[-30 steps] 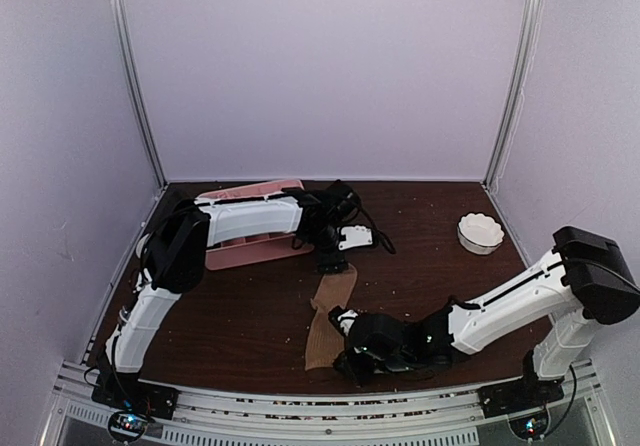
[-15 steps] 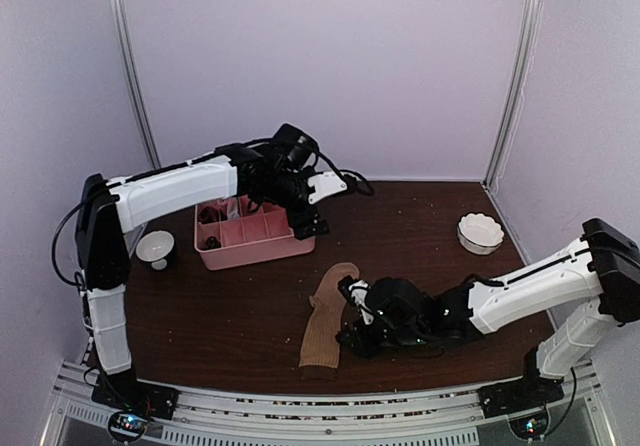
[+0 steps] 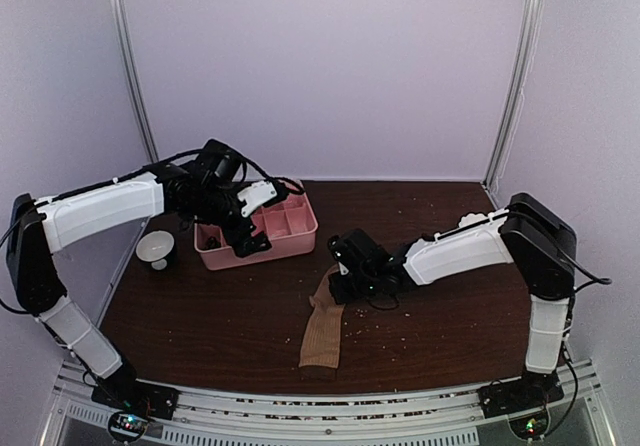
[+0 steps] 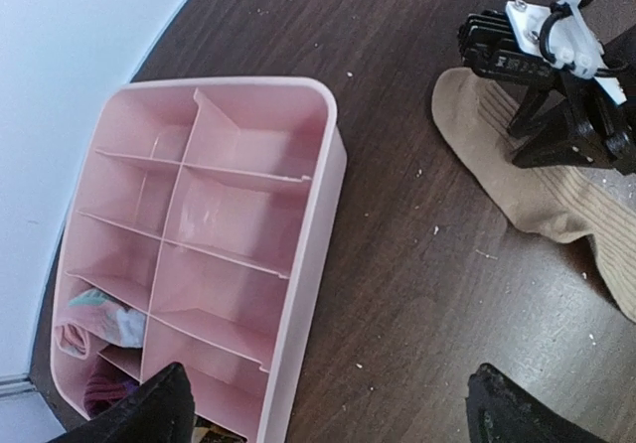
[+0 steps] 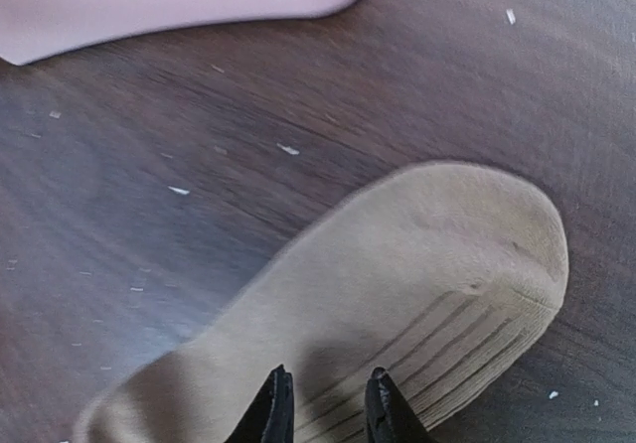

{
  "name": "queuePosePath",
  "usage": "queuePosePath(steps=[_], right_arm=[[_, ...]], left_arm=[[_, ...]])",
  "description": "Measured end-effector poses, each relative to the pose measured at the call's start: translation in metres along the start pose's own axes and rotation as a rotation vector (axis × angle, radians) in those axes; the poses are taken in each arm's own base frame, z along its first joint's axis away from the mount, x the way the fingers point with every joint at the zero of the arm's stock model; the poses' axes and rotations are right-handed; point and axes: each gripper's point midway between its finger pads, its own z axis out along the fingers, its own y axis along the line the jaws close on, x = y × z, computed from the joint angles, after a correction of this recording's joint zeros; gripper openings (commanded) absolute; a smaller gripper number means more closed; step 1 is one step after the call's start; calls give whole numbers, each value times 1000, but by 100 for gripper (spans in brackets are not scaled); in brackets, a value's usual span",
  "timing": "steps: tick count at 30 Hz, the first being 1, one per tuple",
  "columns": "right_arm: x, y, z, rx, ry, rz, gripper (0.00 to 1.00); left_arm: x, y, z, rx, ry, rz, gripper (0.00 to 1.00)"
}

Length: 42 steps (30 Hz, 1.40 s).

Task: Roll the socks
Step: Roll the sock at the center of the board.

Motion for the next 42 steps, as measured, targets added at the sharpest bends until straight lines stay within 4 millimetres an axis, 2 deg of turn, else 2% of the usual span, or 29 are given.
queuePosePath(steps=[2,4,9,15,16,17,18,19,20,22,24,28,29,30,32,35,38,40,42], right_arm=[[3,-7,5,18,13,15,22],[0,-11,4,39,10,31,21],[-3,-40,2,206,0,101,20],[-8,-69,-4,381,-34,160,21],[-9,-73,-5,402,-39,166,27],[-12,-76,-7,424,-52,172,37],[-13,-78,-9,440,-60,176,51],[-17,-81,-12,457,-77,171,72],[-20,-82,-15,464,-96,169,97],[-27,-81,-29,460,-141,157,100],[-37,-77,-53,433,-208,144,100],[-56,-56,-112,235,-419,229,100],[-56,-50,-121,171,-459,250,100],[-53,-47,-127,108,-489,267,99],[-40,-43,-124,26,-494,269,99],[0,-39,-101,5,-411,197,100],[34,-20,-87,39,-323,75,100],[46,-7,-87,69,-296,21,99],[47,-6,-91,89,-296,29,100]], left_arm=[[11,0,0,17,-7,-23,98],[23,-14,3,66,-5,-28,98],[52,-69,19,258,24,-24,98],[58,-117,24,429,-1,-4,98],[57,-122,24,446,-10,5,98],[56,-127,24,460,-16,13,98],[56,-130,23,470,-24,21,98],[55,-133,24,477,-31,28,98],[53,-134,24,481,-37,34,98],[52,-134,27,483,-45,38,98],[51,-135,29,489,-50,41,98],[49,-142,30,520,-83,77,98],[49,-145,30,530,-89,89,97],[52,-150,31,538,-93,109,96],[59,-165,33,560,-88,153,93],[71,-189,36,599,-70,217,87],[76,-202,44,621,-59,261,81],[79,-205,52,618,-52,283,78],[80,-208,58,608,-48,306,74]])
